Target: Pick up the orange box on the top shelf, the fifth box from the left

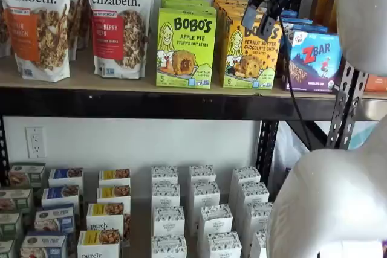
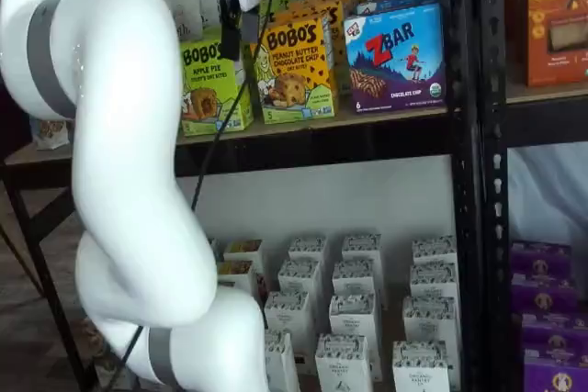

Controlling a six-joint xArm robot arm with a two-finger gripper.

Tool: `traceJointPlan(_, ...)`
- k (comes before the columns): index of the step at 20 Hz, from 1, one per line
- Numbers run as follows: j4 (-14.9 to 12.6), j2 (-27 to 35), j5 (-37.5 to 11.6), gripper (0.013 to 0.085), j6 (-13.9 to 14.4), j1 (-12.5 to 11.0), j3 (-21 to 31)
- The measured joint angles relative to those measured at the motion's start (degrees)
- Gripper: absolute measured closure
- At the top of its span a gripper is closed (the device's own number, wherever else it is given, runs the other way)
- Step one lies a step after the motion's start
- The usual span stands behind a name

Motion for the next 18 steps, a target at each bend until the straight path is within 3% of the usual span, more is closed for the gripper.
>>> traceJointPlan(5,-2.2,-2.5,-4.5,0.0130,-0.2,0.7,3.0)
traceJointPlan(18,-0.6,-3.5,-6.9,0.0130,-0.3,0.0,3.9)
